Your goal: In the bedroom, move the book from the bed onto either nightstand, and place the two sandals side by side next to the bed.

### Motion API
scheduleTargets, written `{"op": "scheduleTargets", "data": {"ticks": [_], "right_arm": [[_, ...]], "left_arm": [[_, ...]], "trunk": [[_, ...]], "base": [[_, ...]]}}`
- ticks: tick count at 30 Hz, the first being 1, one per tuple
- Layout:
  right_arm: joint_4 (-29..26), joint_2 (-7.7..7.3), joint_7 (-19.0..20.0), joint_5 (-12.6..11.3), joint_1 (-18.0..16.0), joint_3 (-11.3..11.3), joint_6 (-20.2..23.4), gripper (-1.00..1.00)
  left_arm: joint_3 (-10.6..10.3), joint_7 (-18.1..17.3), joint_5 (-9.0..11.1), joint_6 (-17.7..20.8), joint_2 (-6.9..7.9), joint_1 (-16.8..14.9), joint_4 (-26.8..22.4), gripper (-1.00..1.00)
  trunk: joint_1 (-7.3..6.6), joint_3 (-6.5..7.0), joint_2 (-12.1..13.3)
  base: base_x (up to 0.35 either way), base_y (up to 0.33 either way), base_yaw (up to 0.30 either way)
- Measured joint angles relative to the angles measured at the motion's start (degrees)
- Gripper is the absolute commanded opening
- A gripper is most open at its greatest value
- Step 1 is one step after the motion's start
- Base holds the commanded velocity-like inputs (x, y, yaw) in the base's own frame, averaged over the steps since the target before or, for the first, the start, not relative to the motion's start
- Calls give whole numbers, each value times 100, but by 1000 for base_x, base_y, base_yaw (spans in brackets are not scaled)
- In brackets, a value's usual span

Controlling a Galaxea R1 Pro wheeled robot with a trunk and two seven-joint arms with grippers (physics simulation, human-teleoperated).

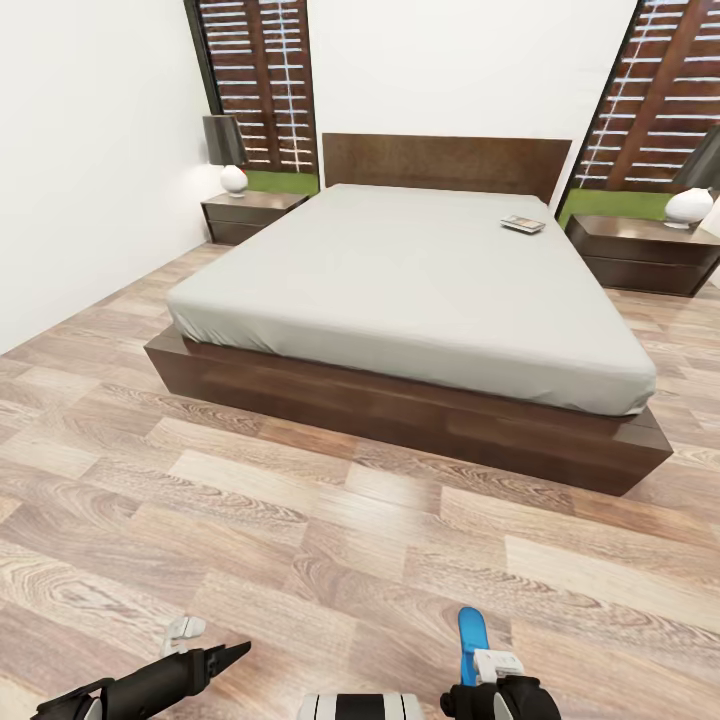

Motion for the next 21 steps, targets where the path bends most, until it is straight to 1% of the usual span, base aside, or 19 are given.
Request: {"op": "scheduleTargets", "data": {"ticks": [9, 11, 15, 18, 21], "right_arm": [[-5, -11, -2, 5, 0, -8, -6, 100], [-18, -12, -9, 14, 0, -7, -73, 100], [-34, -13, -26, 32, 0, -18, -630, 100], [-50, -11, -195, 50, 0, -29, -907, 100], [-57, -18, -383, 52, 0, -39, -1055, 100]], "left_arm": [[-5, 1, 0, -163, 0, 0, 8, 100], [-5, 1, 0, -172, -1, 1, 9, 100], [-13, 9, 6, -173, -8, 1, -7, 100], [-8, 7, 14, -166, -43, 0, -40, 100], [-2, 9, 17, -160, -96, -6, -149, 100]], "trunk": [[0, 0, 0], [0, 0, 0], [0, 0, 0], [0, 0, 0], [0, 0, 0]], "base": [[1, 2, 0], [0, 0, 0], [0, 0, 0], [0, 0, 0], [0, 0, 0]]}}
